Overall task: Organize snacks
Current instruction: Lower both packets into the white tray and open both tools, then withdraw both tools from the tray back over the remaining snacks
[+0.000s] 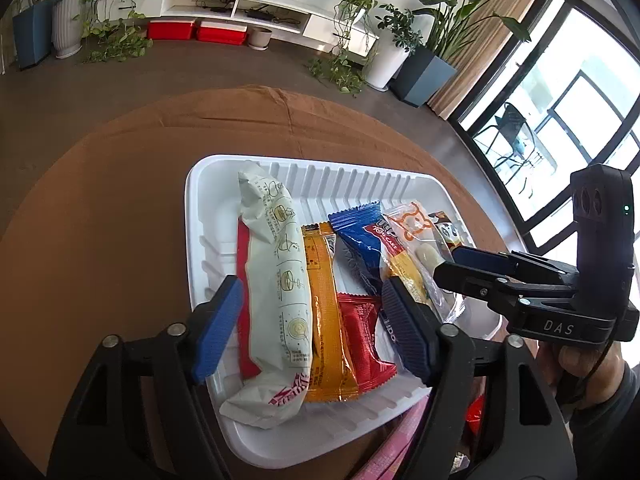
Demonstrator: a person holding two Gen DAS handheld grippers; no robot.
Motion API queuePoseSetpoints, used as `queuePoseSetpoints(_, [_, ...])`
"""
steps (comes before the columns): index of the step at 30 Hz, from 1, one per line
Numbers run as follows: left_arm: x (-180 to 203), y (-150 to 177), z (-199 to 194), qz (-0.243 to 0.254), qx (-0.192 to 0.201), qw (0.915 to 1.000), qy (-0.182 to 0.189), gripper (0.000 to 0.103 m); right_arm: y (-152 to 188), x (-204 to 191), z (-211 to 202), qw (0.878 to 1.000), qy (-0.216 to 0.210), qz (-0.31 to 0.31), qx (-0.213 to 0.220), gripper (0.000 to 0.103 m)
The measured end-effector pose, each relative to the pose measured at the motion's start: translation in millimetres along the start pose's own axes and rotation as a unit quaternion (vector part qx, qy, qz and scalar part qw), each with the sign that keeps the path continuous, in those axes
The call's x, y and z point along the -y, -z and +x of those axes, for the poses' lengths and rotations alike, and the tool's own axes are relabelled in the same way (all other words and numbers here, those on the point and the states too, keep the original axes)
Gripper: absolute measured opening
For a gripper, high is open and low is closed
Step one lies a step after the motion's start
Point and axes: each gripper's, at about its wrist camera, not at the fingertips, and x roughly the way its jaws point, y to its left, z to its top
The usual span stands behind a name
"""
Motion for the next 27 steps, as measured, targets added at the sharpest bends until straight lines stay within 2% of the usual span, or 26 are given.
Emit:
queuePoseSetpoints(3, [6, 3, -16, 0.011, 0.012, 0.9999, -0.004, 0.088, 0, 0, -14, 1.0, -0.005, 0.008, 0.012, 0.071])
queuePoseSetpoints(5, [10, 7, -30, 0.013, 0.026, 0.9996, -0.004, 0.102, 1, 2, -28, 0.999, -0.014, 0.018, 0.029, 0.077])
queuePoseSetpoints(7, [15, 11, -45, 0.017, 0.042, 0.999, -0.005, 0.103, 2, 2, -42, 0.998, -0.019, 0.024, 0.046, 0.086])
queuePoseSetpoints(13, [33, 38, -89, 0.047, 0.079, 0.9956, -0.018, 0.103, 23, 6, -98, 0.991, -0.048, 0.044, 0.114, 0.102])
queuePoseSetpoints(16, [43, 62, -103, 0.068, 0.074, 0.9944, -0.034, 0.103, 43, 14, -124, 0.983, -0.076, 0.072, 0.151, 0.103])
queuePoseSetpoints(21, [58, 117, -125, 0.096, 0.1, 0.9889, -0.052, 0.103, 90, 26, -149, 0.968, -0.128, 0.114, 0.185, 0.103])
queuePoseSetpoints(24, [59, 146, -125, 0.086, 0.072, 0.9924, -0.05, 0.103, 121, 25, -156, 0.967, -0.13, 0.111, 0.189, 0.103])
queuePoseSetpoints(27, [59, 170, -129, 0.067, 0.068, 0.9938, -0.057, 0.103, 149, 22, -159, 0.97, -0.134, 0.107, 0.169, 0.103])
